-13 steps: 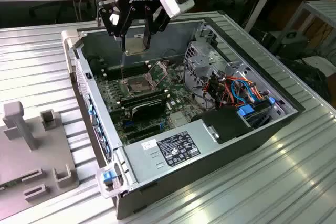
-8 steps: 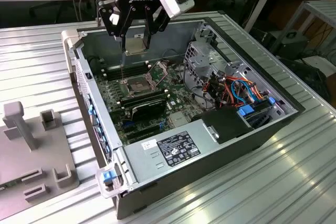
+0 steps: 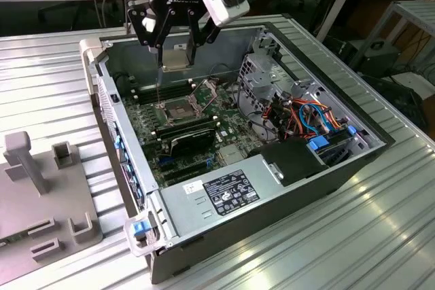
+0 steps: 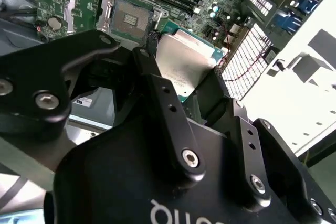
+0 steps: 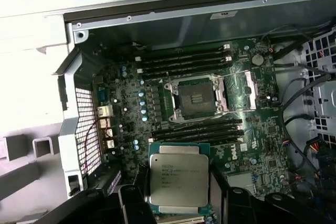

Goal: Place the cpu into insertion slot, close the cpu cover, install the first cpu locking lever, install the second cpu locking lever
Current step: 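Place the cpu into insertion slot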

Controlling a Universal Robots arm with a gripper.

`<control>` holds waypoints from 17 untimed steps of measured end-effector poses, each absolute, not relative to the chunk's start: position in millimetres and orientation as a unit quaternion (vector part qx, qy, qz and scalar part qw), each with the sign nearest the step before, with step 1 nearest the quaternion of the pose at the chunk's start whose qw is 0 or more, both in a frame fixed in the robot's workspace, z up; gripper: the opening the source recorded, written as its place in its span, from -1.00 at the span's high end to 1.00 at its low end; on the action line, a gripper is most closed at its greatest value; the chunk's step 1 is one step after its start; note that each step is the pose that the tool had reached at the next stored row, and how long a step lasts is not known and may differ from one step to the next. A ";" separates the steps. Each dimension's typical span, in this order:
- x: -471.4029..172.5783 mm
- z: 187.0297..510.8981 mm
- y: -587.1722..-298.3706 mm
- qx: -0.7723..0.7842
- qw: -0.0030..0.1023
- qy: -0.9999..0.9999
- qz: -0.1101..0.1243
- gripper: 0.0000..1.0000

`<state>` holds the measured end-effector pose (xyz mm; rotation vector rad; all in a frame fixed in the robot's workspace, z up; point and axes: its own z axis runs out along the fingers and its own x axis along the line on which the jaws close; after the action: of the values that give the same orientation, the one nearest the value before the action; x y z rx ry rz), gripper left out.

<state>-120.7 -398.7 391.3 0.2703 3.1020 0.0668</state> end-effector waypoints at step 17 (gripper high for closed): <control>-97.3 375.0 -395.7 0.202 0.015 0.979 0.019 -0.09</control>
<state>-97.3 -395.7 375.0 0.6296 3.0456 0.0601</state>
